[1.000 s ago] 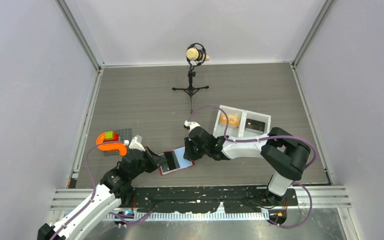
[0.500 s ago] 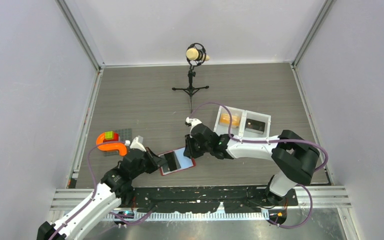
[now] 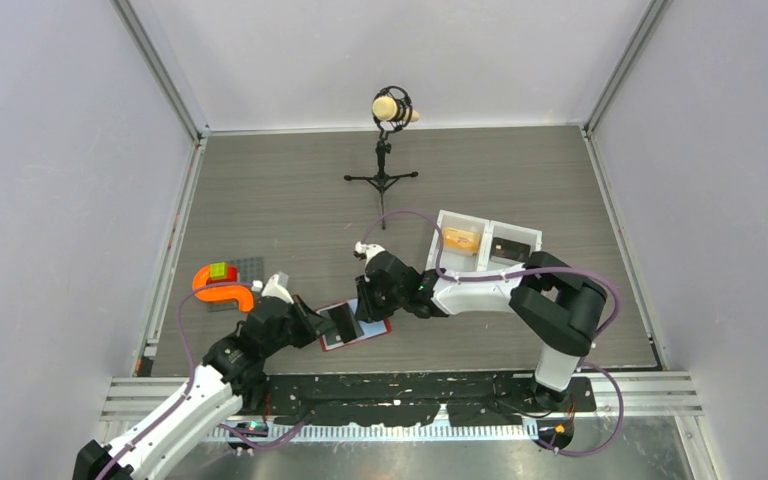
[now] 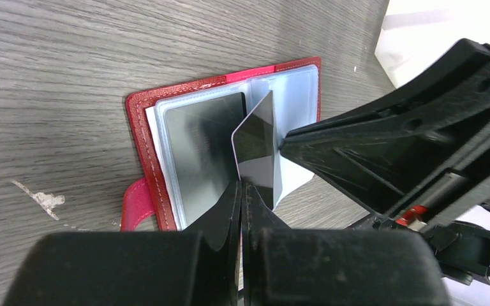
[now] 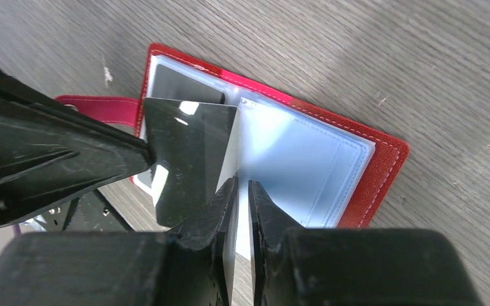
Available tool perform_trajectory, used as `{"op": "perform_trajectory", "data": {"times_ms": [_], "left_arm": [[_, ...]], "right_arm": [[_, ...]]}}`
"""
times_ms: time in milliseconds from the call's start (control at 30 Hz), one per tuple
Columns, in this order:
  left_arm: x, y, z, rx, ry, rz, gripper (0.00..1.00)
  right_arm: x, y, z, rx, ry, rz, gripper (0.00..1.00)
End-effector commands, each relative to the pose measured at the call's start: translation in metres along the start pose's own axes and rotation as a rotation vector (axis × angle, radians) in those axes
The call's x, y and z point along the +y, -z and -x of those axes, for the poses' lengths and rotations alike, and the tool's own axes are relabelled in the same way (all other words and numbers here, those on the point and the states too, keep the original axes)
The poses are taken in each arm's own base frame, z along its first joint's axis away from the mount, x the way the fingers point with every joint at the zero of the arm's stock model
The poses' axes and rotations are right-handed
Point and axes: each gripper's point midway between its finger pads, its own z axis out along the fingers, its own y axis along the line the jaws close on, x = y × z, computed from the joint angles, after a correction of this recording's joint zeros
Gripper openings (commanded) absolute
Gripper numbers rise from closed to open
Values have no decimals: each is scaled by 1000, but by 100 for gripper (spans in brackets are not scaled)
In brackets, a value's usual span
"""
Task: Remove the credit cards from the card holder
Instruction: Remove the credit card from the card holder.
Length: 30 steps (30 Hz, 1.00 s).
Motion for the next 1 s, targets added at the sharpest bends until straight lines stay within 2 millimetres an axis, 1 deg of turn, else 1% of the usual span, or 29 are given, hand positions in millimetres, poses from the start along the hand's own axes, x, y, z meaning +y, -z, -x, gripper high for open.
{"op": "perform_trajectory", "data": {"times_ms": [0, 133, 300, 400, 567, 700, 967], "left_arm": [[-20, 2, 9, -22, -32, -73, 0], [-27, 1, 11, -33, -41, -112, 0], [-32, 0, 15, -56, -57, -145, 13], [-31, -1, 16, -62, -63, -143, 23], [-27, -4, 15, -59, -65, -122, 31], [-24, -6, 14, -51, -64, -106, 33], [-27, -10, 12, -33, -60, -106, 32]], "right_arm": [[11, -6, 9, -30, -3, 36, 18], [6, -10, 1, -12, -13, 30, 18], [3, -12, -4, -9, -26, 30, 18], [2, -12, -6, -6, -29, 30, 18], [1, -12, -7, -7, -33, 31, 18], [1, -11, -7, -9, -34, 33, 18], [2, -10, -6, -15, -35, 37, 18]]}}
